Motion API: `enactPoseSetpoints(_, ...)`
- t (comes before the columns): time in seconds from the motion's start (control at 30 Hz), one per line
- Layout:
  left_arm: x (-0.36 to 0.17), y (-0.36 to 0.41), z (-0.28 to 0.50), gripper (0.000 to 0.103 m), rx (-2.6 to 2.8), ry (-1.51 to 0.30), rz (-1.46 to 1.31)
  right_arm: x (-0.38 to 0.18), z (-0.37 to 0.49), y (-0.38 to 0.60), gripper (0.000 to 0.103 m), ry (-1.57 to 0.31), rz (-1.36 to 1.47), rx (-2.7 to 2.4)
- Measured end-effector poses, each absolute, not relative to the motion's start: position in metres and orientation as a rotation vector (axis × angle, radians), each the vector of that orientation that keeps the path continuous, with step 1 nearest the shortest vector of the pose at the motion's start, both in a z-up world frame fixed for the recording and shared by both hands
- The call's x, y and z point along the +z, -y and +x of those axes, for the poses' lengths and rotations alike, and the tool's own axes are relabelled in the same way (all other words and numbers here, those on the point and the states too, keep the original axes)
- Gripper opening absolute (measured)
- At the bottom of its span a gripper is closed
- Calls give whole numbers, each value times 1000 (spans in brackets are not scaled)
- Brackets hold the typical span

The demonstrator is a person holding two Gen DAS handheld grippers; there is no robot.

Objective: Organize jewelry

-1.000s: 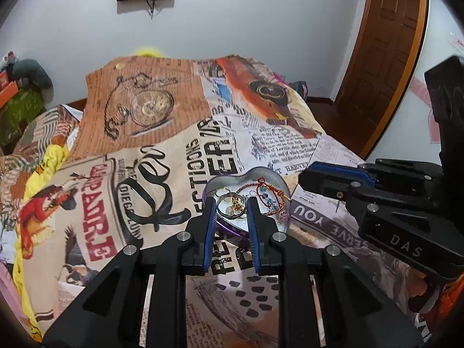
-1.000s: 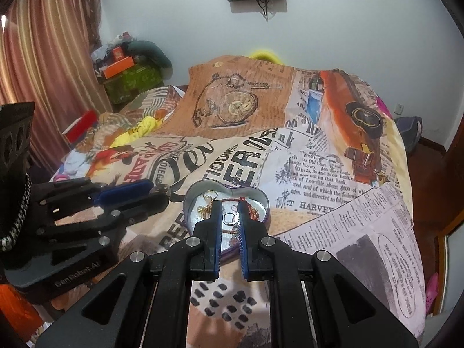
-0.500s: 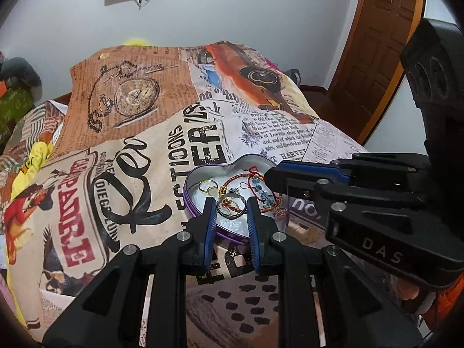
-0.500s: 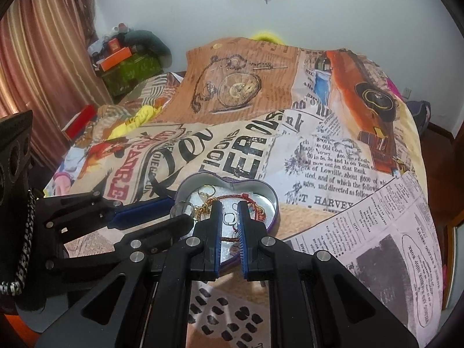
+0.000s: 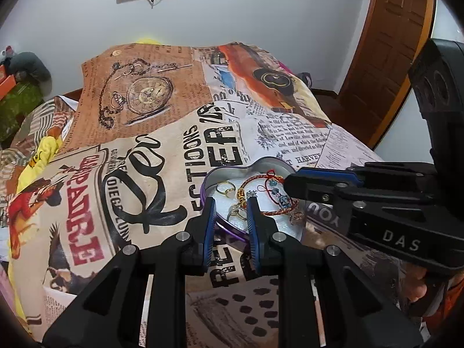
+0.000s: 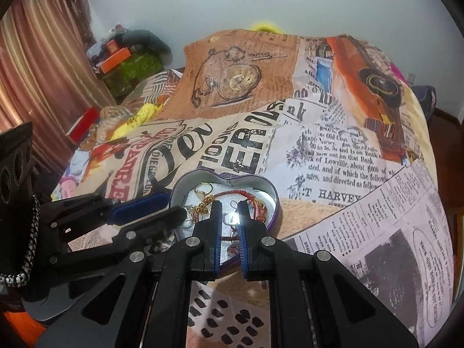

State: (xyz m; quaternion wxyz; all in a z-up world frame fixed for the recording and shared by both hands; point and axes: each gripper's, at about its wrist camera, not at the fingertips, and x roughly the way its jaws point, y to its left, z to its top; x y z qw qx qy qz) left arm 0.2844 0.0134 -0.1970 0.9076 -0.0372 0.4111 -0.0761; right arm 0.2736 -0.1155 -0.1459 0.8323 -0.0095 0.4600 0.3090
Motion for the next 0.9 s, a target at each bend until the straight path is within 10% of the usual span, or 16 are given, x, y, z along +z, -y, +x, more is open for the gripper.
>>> enactPoseSetpoints(0.9,-9,-24,142,22,-147,-400,-99,28,140,151,14,-474,-66,547)
